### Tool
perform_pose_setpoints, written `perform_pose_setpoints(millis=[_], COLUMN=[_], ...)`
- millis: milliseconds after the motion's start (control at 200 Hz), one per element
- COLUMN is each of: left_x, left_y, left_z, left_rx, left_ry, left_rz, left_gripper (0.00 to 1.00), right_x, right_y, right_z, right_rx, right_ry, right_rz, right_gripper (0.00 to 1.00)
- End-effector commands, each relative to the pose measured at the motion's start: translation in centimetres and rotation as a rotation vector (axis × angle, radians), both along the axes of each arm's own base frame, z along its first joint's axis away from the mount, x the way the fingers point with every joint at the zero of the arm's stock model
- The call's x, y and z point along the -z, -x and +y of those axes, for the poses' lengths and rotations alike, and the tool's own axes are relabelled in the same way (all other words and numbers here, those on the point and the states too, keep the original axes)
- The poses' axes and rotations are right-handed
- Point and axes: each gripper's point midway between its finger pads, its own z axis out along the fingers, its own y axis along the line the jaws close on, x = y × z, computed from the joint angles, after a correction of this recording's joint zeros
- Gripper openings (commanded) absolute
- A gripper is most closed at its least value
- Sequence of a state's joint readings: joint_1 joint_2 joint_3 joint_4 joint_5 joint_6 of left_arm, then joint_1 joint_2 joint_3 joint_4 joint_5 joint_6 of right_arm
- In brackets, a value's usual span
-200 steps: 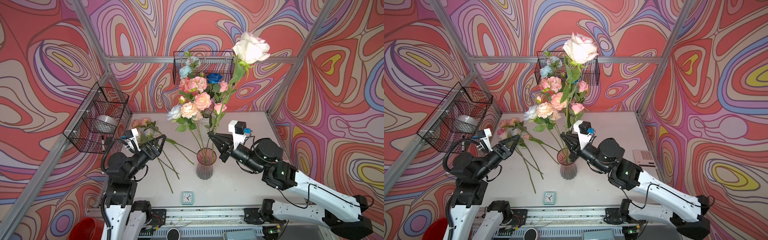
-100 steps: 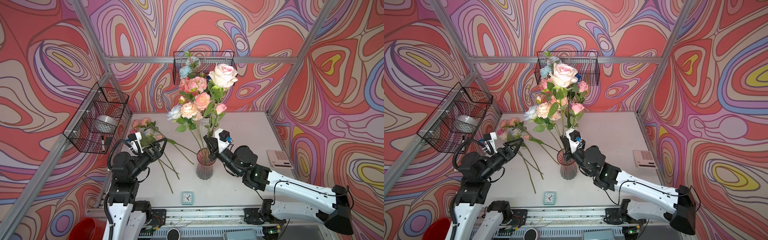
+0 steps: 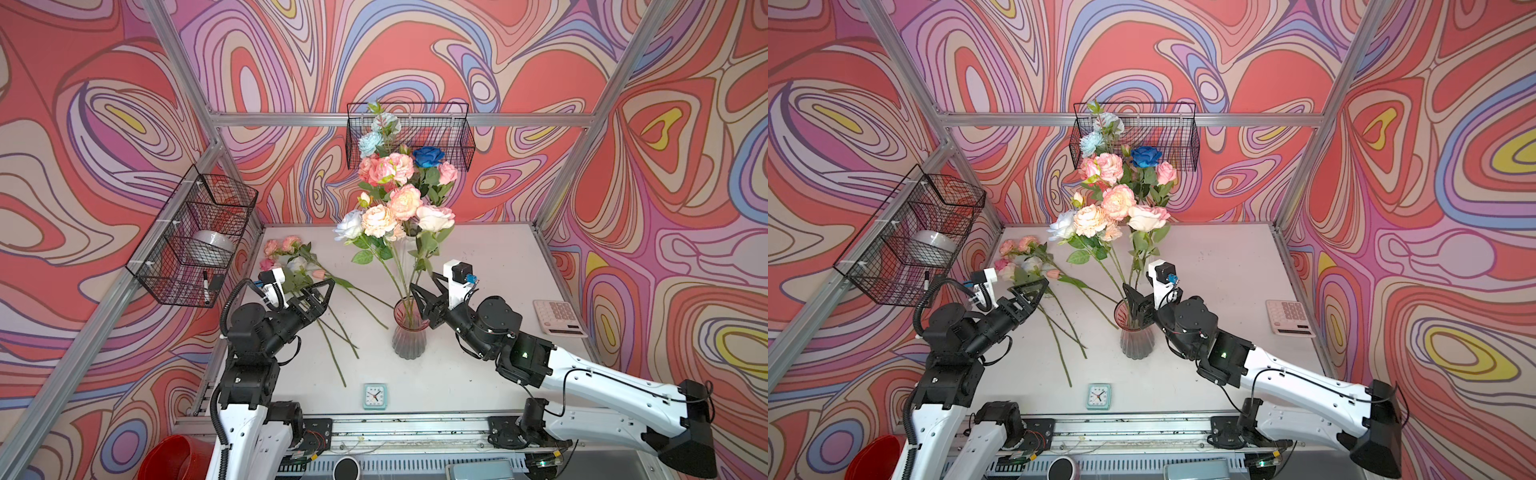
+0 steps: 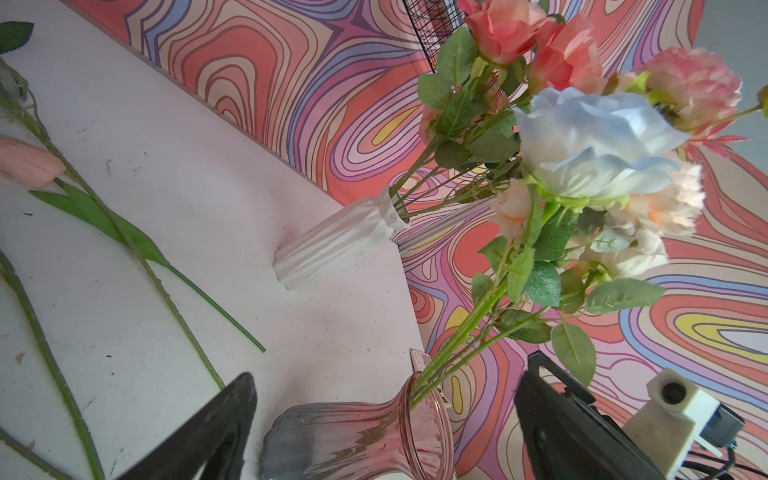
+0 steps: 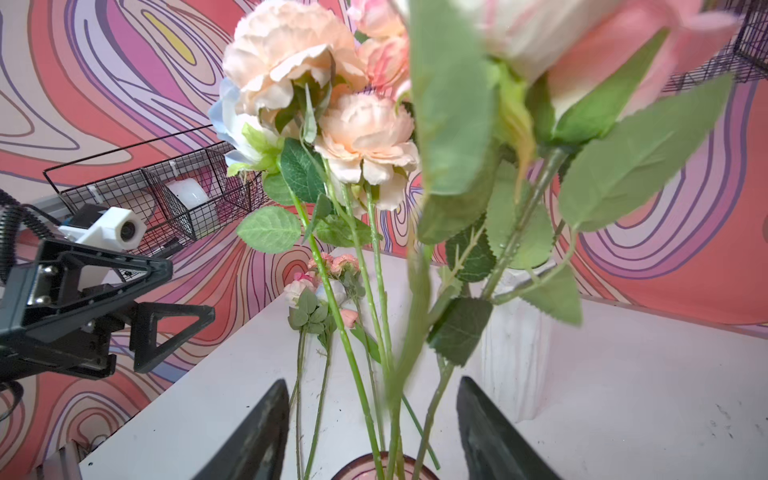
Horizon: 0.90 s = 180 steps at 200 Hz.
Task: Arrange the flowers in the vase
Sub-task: 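Open the right gripper and draw back while the left lowers to the pile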
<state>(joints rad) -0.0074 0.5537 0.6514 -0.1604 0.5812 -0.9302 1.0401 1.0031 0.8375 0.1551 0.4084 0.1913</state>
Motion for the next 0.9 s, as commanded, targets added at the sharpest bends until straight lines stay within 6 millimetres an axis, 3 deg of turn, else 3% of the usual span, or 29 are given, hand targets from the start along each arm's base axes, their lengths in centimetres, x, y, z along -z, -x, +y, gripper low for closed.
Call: perform_pose_setpoints(millis=[0, 145, 305, 631, 746, 896], left_x=[1.3, 2.9, 6.9, 16.3, 19.1, 21.2], left_y=[-0.2, -0.6, -1.2, -3.0, -3.1, -4.5], left_z=[0.4, 1.2, 2.0, 4.4, 6.2, 7.2], left_rx=[-0.024, -0.070, -0.120, -0.262, -0.363, -0.420], left_ry=[-0.025, -0.044, -0.068, -0.126, -0.166, -0.198], left_rz=[0.054, 0.109, 0.258, 0.558, 0.640, 0.676], left_gripper=[0.99, 0.98, 0.94, 0.51, 0.47, 0.40], right_x=[0.4, -0.4, -1.3, -2.5, -2.4, -2.5], right_y=[0.2, 1.0, 2.0, 3.7, 3.8, 4.0], right_z=[-1.1, -2.2, -3.3, -6.0, -6.6, -7.1], right_rx=[0.020, 0.016, -0.007, -0.011, 0.000, 0.004], right_ry=[-0.023, -0.052, -0.067, -0.111, -0.118, -0.120], right_rz=[0.045, 0.054, 0.053, 0.042, 0.044, 0.043], right_gripper=[0.67, 0.67, 0.66, 0.61, 0.60, 0.59])
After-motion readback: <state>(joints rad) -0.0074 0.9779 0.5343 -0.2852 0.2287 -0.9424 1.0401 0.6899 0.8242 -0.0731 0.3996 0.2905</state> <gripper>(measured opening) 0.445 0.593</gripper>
